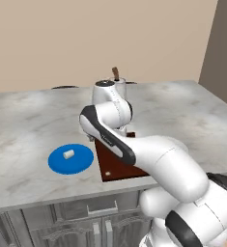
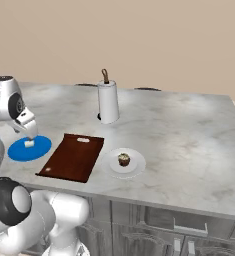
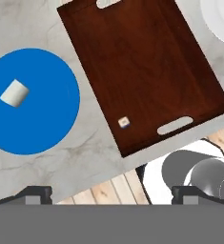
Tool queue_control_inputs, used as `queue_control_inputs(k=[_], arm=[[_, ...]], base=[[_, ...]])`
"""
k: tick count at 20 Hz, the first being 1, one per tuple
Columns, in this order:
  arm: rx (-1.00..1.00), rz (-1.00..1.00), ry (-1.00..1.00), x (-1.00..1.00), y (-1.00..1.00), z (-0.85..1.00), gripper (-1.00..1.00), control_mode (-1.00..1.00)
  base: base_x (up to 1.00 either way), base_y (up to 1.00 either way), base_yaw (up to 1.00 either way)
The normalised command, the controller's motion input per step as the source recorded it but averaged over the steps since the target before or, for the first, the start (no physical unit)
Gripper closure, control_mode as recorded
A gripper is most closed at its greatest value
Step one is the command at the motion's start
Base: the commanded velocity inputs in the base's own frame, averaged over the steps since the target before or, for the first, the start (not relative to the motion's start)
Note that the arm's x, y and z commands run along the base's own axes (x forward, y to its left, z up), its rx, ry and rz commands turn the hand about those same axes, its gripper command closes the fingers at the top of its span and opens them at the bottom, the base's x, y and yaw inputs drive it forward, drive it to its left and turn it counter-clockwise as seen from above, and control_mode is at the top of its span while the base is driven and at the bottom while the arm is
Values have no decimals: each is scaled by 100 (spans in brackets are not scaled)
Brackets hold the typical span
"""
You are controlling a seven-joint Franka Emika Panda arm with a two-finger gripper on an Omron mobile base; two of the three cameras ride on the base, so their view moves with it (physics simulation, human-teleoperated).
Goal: Move the dessert items from the plates to the tray.
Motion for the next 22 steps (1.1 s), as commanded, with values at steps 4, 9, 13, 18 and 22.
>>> queue_control_inputs(k=[4,9,13,18,22], arm=[[0,-6,0,27,35,-26,-100,-100],[8,-9,1,19,26,-45,-100,-100],[0,-11,0,22,17,-40,-100,-100],[0,-11,0,22,18,-27,-100,-100],[0,-9,0,33,31,-12,-100,-100]], base=[[0,0,0],[0,0,0],[0,0,0],[0,0,0],[0,0,0]])
